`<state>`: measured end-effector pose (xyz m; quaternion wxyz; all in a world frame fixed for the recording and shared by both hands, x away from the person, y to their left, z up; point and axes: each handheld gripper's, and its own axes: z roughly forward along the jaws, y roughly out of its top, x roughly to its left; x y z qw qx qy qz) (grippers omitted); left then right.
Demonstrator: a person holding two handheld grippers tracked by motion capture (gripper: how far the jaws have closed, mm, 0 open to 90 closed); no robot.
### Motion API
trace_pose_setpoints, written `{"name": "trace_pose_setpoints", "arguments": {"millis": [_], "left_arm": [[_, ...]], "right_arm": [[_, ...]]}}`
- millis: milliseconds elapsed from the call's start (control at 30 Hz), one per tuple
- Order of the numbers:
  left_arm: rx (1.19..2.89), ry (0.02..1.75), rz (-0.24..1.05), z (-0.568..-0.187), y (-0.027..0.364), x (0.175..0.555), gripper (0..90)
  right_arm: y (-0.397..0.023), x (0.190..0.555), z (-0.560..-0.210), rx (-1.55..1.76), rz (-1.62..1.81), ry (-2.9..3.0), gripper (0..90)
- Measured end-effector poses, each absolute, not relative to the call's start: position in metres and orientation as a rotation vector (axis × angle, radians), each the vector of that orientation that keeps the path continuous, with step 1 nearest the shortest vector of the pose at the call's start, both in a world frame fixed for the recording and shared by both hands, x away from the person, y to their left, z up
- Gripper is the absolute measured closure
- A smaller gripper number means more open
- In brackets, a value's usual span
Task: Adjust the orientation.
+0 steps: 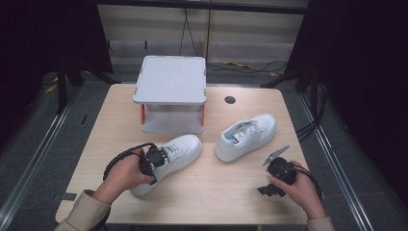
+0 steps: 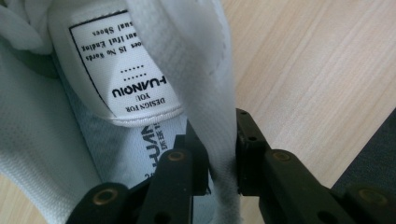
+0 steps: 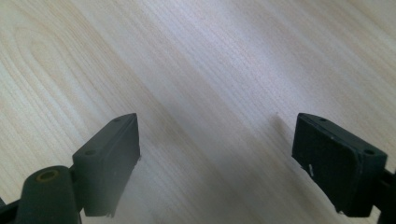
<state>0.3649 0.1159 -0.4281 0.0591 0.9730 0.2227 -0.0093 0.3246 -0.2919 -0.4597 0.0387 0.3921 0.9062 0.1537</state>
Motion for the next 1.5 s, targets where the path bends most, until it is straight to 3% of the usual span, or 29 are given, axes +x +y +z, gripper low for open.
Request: {"name": "trace_pose_setpoints", "arguments": {"millis": [133,167,533,933,1133,1267,1400,1500], "left_arm": [[2.895,0.697,-0.009,-0.422,0.119,0.364,82.2],[2.889,0.689,0.062,-0.412,0.118,0.361,82.5],[2.804,0.711,0.104,-0.372,0.122,0.365,82.9],[2.653,0.93,0.291,-0.363,0.128,0.402,82.9],[2.679,1.005,0.111,-0.402,0.132,0.412,82.2],[2.702,1.001,0.09,-0.411,0.135,0.41,81.1],[2.725,0.98,-0.025,-0.427,0.135,0.411,79.5],[2.759,0.952,-0.008,-0.425,0.133,0.41,77.1]], "right_arm": [[-0.295,0.325,-0.46,1.211,0.469,2.772,14.7],[-0.294,0.325,-0.46,1.209,0.471,2.772,14.7],[-0.293,0.324,-0.457,1.203,0.488,2.767,14.7],[-0.295,0.325,-0.457,1.205,0.498,2.759,14.7],[-0.295,0.325,-0.457,1.196,0.498,2.764,14.7],[-0.295,0.325,-0.457,1.209,0.489,2.762,14.7],[-0.292,0.325,-0.457,1.188,0.486,2.772,14.7],[-0.292,0.325,-0.456,1.19,0.487,2.767,14.7]]}}
